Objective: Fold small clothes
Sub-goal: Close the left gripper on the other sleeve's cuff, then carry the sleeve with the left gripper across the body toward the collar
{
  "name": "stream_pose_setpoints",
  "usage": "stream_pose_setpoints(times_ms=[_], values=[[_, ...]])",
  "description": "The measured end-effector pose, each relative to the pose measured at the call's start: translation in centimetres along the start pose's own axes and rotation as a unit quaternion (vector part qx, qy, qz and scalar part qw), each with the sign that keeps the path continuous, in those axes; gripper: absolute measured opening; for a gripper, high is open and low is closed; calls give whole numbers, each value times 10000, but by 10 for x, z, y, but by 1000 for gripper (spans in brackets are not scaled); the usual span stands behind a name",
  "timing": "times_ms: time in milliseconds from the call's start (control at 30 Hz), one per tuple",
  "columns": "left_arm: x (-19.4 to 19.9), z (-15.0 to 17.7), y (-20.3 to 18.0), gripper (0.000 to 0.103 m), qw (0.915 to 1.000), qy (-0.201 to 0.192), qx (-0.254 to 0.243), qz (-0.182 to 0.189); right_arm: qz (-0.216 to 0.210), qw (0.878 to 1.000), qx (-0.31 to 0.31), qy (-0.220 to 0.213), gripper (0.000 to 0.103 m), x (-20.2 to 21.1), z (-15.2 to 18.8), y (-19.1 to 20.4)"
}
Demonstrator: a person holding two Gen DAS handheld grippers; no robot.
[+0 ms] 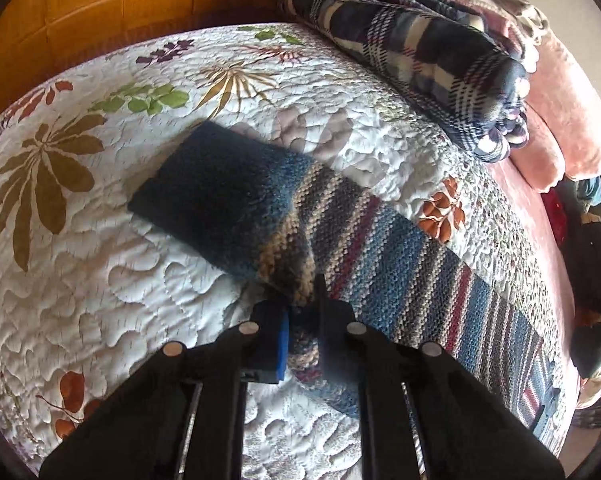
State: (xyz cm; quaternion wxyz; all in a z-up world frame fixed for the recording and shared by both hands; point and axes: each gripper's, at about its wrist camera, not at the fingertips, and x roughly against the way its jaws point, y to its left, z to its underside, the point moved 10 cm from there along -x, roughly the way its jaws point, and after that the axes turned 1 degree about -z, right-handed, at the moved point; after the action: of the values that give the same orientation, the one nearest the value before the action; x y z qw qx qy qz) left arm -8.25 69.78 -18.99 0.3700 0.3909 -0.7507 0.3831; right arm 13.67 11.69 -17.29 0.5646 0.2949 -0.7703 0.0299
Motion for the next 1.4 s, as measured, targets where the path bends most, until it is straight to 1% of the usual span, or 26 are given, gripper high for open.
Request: stream_pose_setpoints(times_ms=[133,300,367,533,667,767,900,1067,1233,1300,1400], values=[[23,2,-35,8,9988,-227,-353,253,-20,9999,-23,-103,61,11,-1,-2],[49,18,-95,8,9939,-300,-719,783,-22,9998,-44,-200,61,20,-3,-7],[58,29,-122,8,9907,-300,-840,1026,-5,9997,-50,-218,61,22,-2,-9],[78,60,-187,8,9790,-316,-1297,1543,45,9997,-66,-239,61,26,-2,-16],[85,87,-234,8,9691,-219,-1554,1905,62,9996,-83,-262,61,28,-1,-21],[85,107,-262,8,9623,-174,-1775,2055,47,9996,-81,-266,61,28,-1,-22],[82,135,-292,8,9560,-95,-1954,2186,82,9996,-33,-267,61,27,-1,-22],[64,165,-311,8,9551,126,-1920,2255,56,9997,-55,-229,61,23,0,-21],[37,196,-314,8,9563,399,-1985,2111,74,9998,-90,-141,61,17,3,-26],[24,208,-312,8,9572,580,-1996,2015,90,9999,-104,-89,61,14,5,-27],[1,226,-304,9,9569,953,-2069,1802,105,9999,-134,-7,61,9,8,-28]])
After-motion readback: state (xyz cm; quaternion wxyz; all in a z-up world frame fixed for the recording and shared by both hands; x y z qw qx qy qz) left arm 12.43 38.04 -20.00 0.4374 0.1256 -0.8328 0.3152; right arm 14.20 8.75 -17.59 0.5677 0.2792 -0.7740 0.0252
